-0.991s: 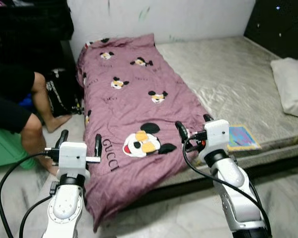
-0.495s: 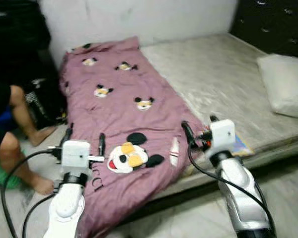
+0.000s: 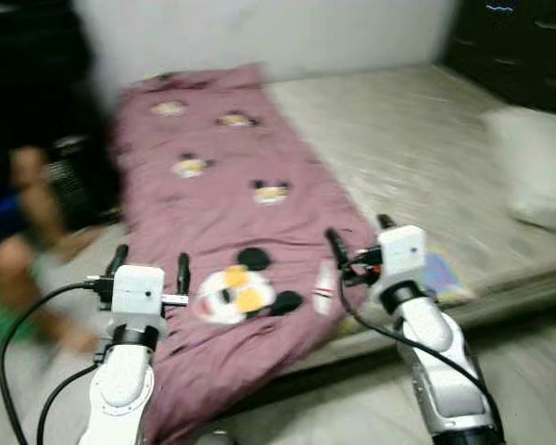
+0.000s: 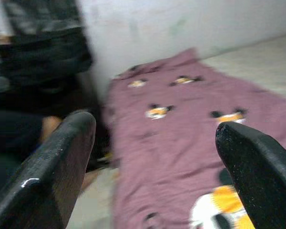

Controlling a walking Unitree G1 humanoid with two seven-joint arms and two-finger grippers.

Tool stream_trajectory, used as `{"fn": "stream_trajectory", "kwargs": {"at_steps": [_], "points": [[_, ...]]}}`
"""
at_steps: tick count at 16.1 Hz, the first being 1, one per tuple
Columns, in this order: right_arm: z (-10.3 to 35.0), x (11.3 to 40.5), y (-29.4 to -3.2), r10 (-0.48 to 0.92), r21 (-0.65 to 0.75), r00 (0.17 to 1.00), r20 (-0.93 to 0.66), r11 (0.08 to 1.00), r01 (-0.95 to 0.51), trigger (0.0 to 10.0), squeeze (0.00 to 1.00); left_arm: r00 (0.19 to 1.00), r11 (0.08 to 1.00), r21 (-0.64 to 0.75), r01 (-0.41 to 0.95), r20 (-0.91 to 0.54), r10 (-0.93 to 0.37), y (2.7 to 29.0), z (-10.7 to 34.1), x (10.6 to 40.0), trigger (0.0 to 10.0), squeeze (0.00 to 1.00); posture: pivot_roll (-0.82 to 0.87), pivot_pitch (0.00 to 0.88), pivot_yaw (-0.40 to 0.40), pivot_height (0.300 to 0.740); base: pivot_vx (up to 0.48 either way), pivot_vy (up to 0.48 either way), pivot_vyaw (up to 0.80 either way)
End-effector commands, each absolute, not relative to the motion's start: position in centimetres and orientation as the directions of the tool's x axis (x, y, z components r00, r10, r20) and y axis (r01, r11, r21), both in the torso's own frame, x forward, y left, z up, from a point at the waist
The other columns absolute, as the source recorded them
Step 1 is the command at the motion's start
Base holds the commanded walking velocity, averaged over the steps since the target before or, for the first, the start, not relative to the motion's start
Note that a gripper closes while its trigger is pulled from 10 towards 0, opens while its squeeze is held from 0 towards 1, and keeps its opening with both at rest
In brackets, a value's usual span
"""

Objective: Clean up the room

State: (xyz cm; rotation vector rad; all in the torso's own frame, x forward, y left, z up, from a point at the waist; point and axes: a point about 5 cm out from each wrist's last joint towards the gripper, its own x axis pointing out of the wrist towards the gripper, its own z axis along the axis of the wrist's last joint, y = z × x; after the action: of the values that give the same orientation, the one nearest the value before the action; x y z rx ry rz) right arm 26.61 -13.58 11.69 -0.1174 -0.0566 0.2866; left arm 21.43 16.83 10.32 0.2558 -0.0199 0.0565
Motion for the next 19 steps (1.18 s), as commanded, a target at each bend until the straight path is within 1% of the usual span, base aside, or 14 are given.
{"fn": "stream_trajectory", "kwargs": {"at_steps": [1, 5, 18, 19], "points": [[12.09, 26.79, -13.76, 0.278, -0.131, 0.959, 0.055, 0.954, -0.269, 10.0, 0.00, 0.998, 0.965, 0.256, -0.055, 0.030, 0.049, 16.69, 10.41, 21.42, 10.0, 0.00, -0.04, 0.014, 0.003, 0.740, 0.000, 0.000, 0.80], [12.10, 26.87, -13.80, 0.282, -0.139, 0.958, 0.055, 0.952, -0.272, 10.0, 0.00, 0.999, 0.966, 0.252, -0.051, 0.028, 0.046, 16.58, 10.38, 21.49, 10.0, 0.00, -0.04, 0.012, -0.001, 0.740, 0.000, 0.000, 0.80], [12.09, 27.12, -13.76, 0.279, -0.140, 0.958, 0.058, 0.953, -0.269, 10.0, 0.00, 0.999, 0.969, 0.246, -0.038, 0.037, 0.030, 16.33, 10.43, 21.58, 10.0, 0.00, -0.04, 0.006, -0.004, 0.740, 0.000, 0.000, 0.00], [12.09, 27.13, -13.77, 0.279, -0.139, 0.959, 0.058, 0.953, -0.269, 10.0, 0.00, 0.999, 0.969, 0.245, -0.037, 0.037, 0.029, 16.29, 10.44, 21.58, 10.0, 0.00, -0.04, 0.006, -0.003, 0.740, 0.000, -0.240, 0.00]]}}
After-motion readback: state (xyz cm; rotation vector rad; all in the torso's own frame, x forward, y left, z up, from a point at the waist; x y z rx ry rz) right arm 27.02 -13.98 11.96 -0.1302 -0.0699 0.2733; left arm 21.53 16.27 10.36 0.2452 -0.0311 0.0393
